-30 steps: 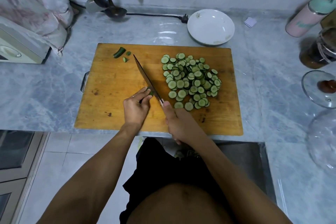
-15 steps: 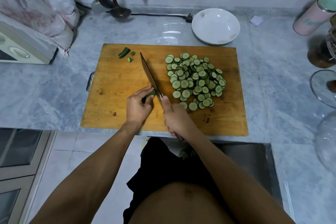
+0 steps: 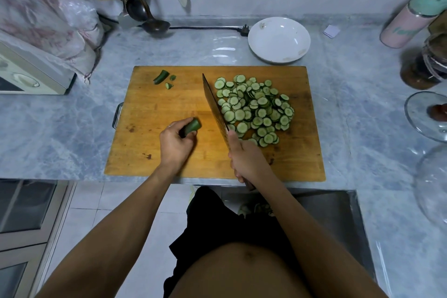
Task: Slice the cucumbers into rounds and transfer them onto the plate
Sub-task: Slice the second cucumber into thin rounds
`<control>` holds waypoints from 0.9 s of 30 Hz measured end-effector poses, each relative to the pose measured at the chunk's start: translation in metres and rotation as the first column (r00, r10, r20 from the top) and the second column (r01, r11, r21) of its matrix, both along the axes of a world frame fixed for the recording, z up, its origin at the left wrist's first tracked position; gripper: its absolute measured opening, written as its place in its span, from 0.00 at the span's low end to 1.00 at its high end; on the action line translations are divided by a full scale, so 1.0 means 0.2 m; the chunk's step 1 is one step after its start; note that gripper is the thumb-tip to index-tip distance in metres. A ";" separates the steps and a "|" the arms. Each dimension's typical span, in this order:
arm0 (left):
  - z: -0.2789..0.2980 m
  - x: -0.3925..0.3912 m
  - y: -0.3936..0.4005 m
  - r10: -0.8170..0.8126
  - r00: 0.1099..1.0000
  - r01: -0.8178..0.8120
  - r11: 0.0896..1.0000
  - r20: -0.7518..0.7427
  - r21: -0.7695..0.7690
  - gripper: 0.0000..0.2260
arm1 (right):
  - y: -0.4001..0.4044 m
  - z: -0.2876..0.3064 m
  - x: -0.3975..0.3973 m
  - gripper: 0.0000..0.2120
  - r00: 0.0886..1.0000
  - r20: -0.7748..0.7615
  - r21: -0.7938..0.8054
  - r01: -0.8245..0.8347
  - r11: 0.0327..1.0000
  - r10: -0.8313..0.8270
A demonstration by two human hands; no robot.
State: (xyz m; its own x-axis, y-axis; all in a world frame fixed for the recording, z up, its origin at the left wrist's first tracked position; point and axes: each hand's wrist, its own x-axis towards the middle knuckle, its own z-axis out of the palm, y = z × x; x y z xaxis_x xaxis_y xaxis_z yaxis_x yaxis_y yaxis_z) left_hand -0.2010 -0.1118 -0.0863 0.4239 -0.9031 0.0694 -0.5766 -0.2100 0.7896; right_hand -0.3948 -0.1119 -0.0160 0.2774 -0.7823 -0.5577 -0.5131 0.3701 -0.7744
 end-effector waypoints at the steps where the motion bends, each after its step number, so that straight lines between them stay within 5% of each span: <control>1: 0.00 -0.01 0.00 -0.005 0.999 0.005 1.000 -0.033 0.015 0.15 | 0.00 0.01 -0.01 0.33 1.000 -0.005 -0.007 -0.009 1.000 0.009; 10: -0.01 -0.08 0.02 -0.062 0.981 0.058 0.998 0.183 0.025 0.13 | 0.08 0.03 -0.05 0.33 0.999 -0.013 -0.035 -0.047 0.998 0.046; 27: 0.02 -0.11 0.03 -0.040 0.987 0.031 0.998 0.158 0.057 0.11 | 0.14 0.11 0.05 0.32 0.979 -0.118 -0.194 -0.187 0.963 0.167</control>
State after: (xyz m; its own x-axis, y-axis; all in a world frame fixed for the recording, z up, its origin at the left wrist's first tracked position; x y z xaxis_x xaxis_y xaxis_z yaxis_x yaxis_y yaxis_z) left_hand -0.2235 -0.1052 -0.0832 0.3788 -0.9217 0.0838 -0.7017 -0.2270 0.6753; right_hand -0.3854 -0.0831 0.0061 0.3725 -0.8253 -0.4245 -0.6348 0.1071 -0.7652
